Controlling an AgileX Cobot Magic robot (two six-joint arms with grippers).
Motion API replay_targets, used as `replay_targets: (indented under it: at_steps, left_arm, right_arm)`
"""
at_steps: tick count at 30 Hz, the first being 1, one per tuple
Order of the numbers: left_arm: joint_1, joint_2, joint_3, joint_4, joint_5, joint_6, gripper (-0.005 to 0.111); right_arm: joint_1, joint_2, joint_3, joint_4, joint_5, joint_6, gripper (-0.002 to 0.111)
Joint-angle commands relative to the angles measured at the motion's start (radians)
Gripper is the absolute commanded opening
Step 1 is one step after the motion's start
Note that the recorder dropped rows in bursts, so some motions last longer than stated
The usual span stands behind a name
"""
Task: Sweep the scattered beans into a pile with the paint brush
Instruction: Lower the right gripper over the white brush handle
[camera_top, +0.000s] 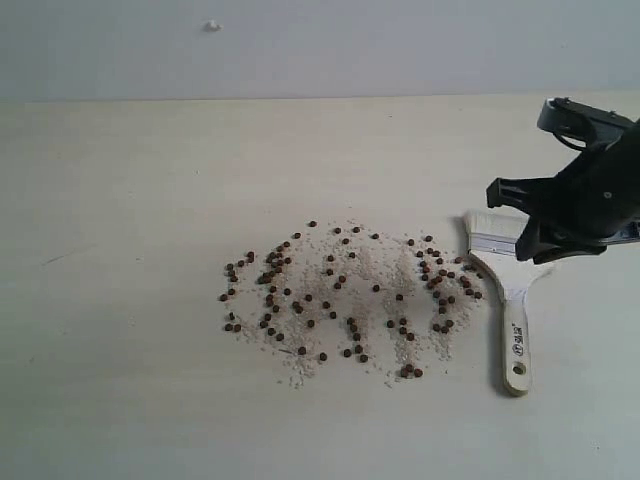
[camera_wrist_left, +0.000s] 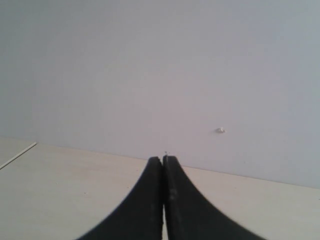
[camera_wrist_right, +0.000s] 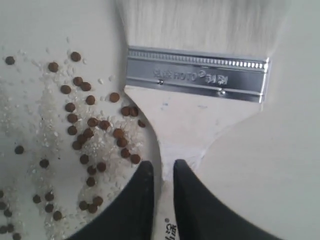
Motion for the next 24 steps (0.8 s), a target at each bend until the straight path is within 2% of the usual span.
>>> replay_targets:
  at_steps: [1, 3, 8, 11, 16, 24]
  left_arm:
    - [0.004, -0.006, 0.000, -0.002, -0.005, 0.003, 0.000]
    - [0.004, -0.006, 0.000, -0.002, -0.005, 0.003, 0.000]
    - [0.004, -0.006, 0.000, -0.002, -0.005, 0.003, 0.000]
    - [0.004, -0.006, 0.000, -0.002, -0.005, 0.003, 0.000]
    - [0.004, -0.006, 0.000, -0.002, -0.005, 0.003, 0.000]
    - [0.004, -0.006, 0.000, -0.002, -0.005, 0.003, 0.000]
  right_arm:
    - [0.041, -0.001, -0.056, -0.145, 0.130, 0.150, 0.035]
    - [0.070, -0.001, -0.072, -0.235, 0.158, 0.250, 0.040]
    - [0.121, 0.011, -0.076, -0.329, 0.131, 0.393, 0.041]
    - [0.151, 0.038, -0.076, -0.332, 0.115, 0.417, 0.042]
    - [0.168, 0.102, -0.076, -0.338, 0.117, 0.448, 0.052]
    - [0.168, 0.117, -0.004, -0.368, -0.040, 0.488, 0.051]
